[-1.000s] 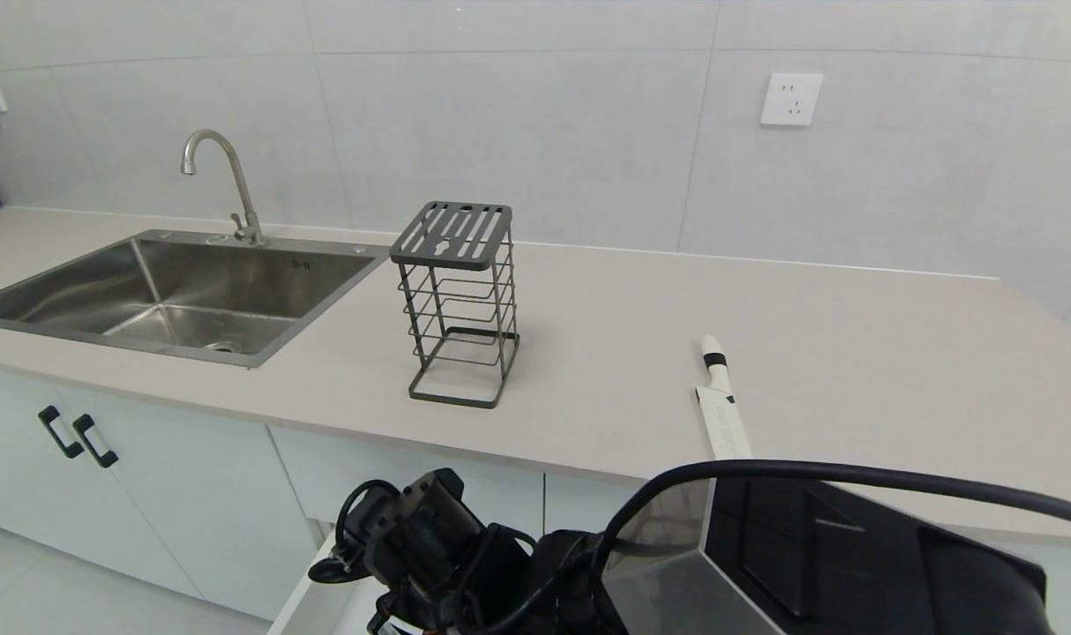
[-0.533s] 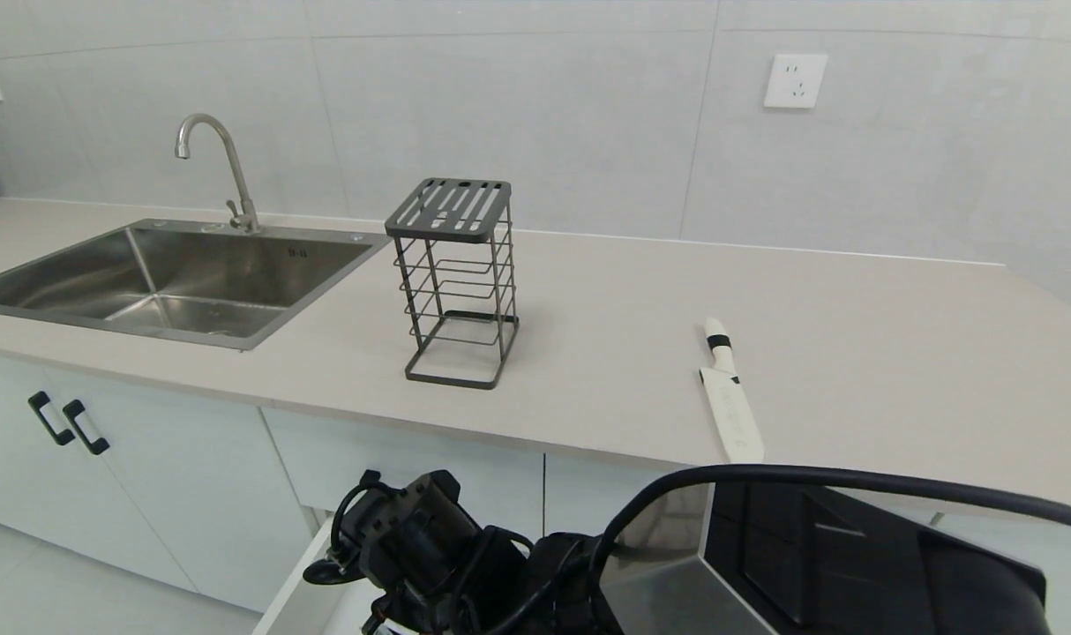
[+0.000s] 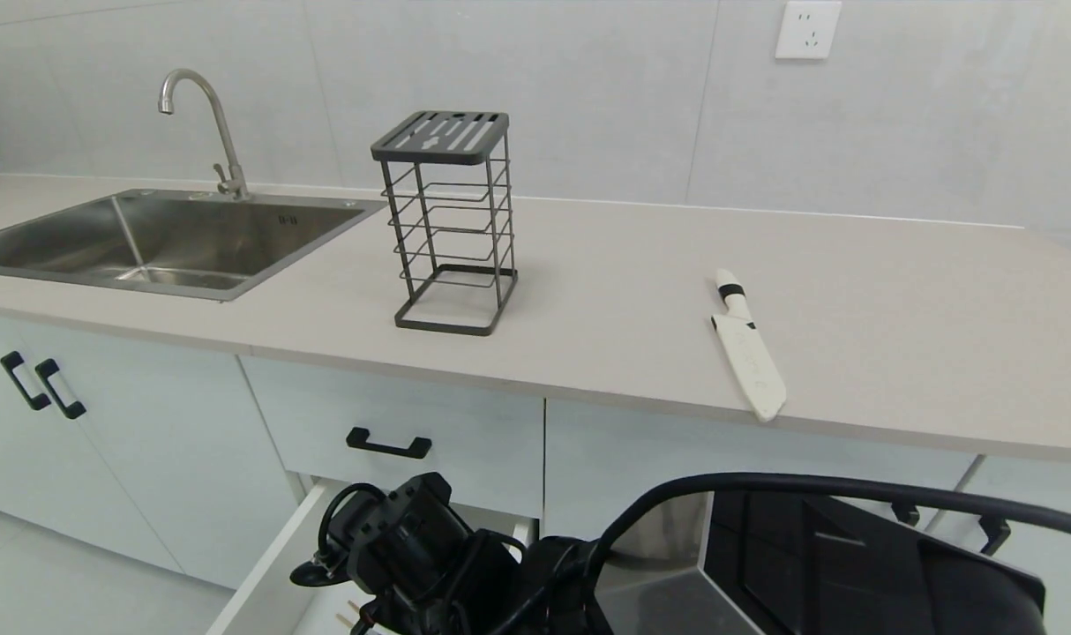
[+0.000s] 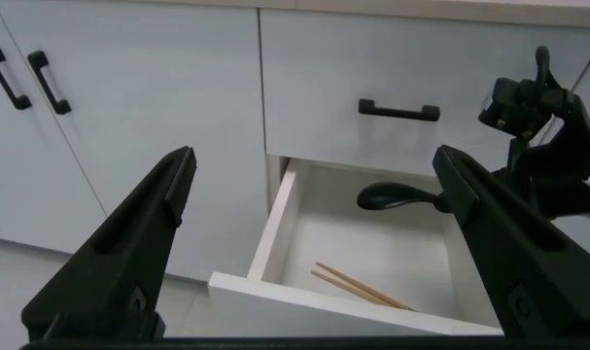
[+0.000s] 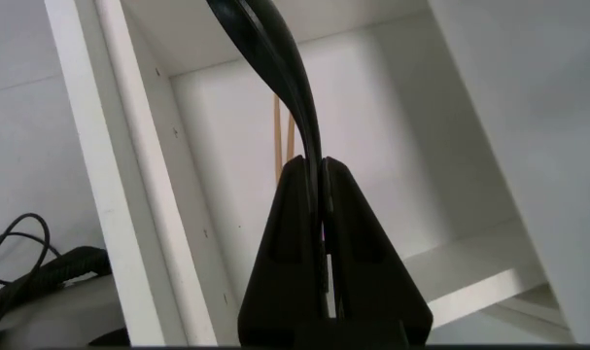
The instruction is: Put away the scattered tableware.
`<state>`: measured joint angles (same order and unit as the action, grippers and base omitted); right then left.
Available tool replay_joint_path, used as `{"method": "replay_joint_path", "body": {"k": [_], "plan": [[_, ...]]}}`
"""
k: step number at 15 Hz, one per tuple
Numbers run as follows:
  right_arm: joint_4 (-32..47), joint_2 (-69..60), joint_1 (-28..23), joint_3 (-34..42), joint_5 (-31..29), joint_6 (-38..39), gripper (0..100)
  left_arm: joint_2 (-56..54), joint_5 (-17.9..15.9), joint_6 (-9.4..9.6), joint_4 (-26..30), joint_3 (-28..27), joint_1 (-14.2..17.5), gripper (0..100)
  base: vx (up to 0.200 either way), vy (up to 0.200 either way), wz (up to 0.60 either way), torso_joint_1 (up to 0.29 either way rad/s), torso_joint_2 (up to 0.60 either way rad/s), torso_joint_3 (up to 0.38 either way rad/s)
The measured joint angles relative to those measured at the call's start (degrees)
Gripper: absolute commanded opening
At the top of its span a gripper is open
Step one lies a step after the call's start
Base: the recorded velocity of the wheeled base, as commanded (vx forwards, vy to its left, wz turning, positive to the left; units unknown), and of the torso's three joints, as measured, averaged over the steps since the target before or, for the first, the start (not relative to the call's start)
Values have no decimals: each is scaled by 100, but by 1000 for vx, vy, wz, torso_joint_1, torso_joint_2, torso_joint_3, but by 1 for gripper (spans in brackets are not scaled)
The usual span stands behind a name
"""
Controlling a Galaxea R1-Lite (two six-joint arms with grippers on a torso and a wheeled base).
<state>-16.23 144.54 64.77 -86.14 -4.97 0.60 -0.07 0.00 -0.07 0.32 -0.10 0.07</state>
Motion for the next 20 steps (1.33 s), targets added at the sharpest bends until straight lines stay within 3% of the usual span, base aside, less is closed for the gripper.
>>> {"method": "replay_joint_path", "body": {"k": [7, 19, 20], "plan": [[-16, 157, -52, -134, -20, 5, 0, 0, 0, 0, -5, 0, -2, 100, 0, 0, 0, -52, 379, 315], [16, 692, -328, -575, -13, 0, 0, 0, 0, 0, 1, 0, 0, 100, 0, 0, 0, -3, 12, 13], [28, 714, -328, -578, -13, 0, 100, 0, 0, 0, 1, 0, -5, 100, 0, 0, 0, 0, 0, 0]]}}
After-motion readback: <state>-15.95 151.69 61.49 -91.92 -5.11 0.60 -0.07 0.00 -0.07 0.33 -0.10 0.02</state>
